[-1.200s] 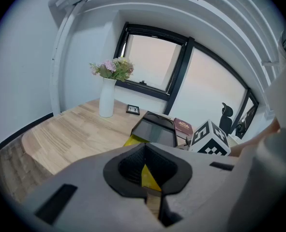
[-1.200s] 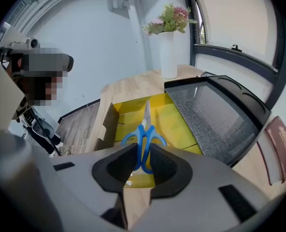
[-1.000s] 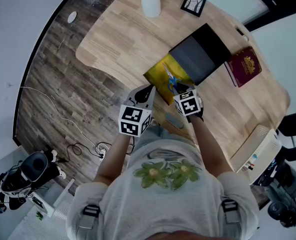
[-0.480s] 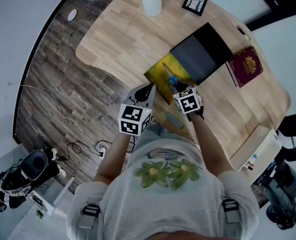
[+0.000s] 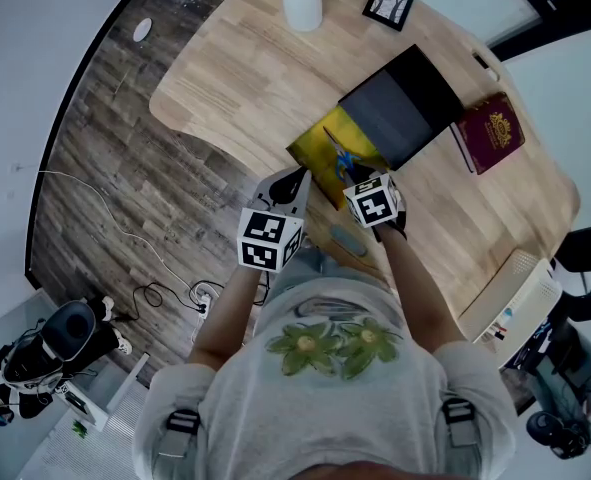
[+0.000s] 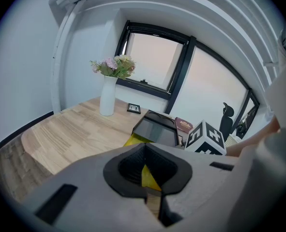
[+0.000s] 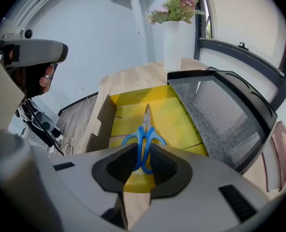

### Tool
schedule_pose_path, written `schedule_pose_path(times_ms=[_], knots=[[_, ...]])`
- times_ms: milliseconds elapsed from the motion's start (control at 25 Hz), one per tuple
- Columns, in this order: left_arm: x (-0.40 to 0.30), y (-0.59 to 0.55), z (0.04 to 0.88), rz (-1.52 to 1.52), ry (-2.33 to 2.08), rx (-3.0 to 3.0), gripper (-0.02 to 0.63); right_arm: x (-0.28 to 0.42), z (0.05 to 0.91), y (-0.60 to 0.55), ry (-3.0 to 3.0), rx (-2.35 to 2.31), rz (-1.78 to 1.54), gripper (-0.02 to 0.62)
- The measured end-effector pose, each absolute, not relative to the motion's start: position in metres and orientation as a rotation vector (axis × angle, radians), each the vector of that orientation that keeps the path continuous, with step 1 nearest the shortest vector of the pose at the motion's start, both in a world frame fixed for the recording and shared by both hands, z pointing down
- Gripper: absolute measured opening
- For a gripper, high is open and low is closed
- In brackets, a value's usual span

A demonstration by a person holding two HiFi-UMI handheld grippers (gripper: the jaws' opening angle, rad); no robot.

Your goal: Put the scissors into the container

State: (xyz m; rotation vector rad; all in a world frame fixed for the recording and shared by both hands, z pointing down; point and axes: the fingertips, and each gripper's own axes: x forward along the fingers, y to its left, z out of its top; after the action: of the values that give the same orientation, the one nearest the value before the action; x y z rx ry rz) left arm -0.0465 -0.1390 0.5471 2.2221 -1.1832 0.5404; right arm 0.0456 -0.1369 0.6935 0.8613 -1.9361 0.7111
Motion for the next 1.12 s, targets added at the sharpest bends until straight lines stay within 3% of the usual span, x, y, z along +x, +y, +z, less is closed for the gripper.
schedule_pose_path(times_ms=[1120], knots=[[-0.0500, -0.1375, 0.5457, 0.533, -1.198, 2.218, 0.006, 0.0443, 0.6962, -0.1345, -1.891, 0.807, 0.681, 0.081]])
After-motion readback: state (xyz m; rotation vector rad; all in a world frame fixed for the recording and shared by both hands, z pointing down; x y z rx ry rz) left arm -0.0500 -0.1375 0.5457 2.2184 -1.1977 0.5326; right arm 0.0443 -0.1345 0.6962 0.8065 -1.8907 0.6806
